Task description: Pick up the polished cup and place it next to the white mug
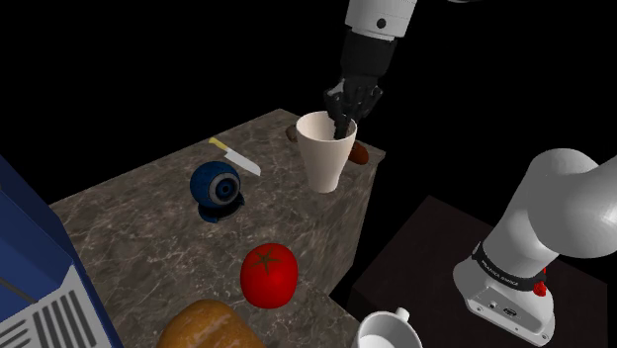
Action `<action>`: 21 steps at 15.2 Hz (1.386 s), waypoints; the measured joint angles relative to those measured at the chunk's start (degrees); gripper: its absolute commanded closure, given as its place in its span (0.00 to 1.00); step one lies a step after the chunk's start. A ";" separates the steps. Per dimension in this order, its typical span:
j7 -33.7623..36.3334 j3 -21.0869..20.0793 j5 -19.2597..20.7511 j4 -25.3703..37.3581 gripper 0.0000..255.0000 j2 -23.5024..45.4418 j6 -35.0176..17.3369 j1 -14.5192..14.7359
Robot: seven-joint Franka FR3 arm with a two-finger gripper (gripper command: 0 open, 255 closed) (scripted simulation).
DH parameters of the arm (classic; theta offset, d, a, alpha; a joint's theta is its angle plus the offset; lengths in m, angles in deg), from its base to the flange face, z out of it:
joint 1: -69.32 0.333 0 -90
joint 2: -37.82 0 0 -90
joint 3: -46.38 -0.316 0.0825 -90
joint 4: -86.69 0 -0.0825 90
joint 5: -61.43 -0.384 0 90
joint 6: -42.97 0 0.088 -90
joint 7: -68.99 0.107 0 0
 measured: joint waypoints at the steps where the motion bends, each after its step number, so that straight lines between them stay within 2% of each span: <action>1: 1.26 -0.96 -0.54 -0.36 1.00 -0.82 0.21 0.57; 9: 11.84 -9.22 -5.34 -2.07 1.00 -6.31 1.80 5.25; 17: 22.67 -18.53 -9.58 0.22 1.00 -7.19 2.10 8.46; 21: 28.14 -23.41 -10.93 3.34 1.00 -6.16 2.47 9.01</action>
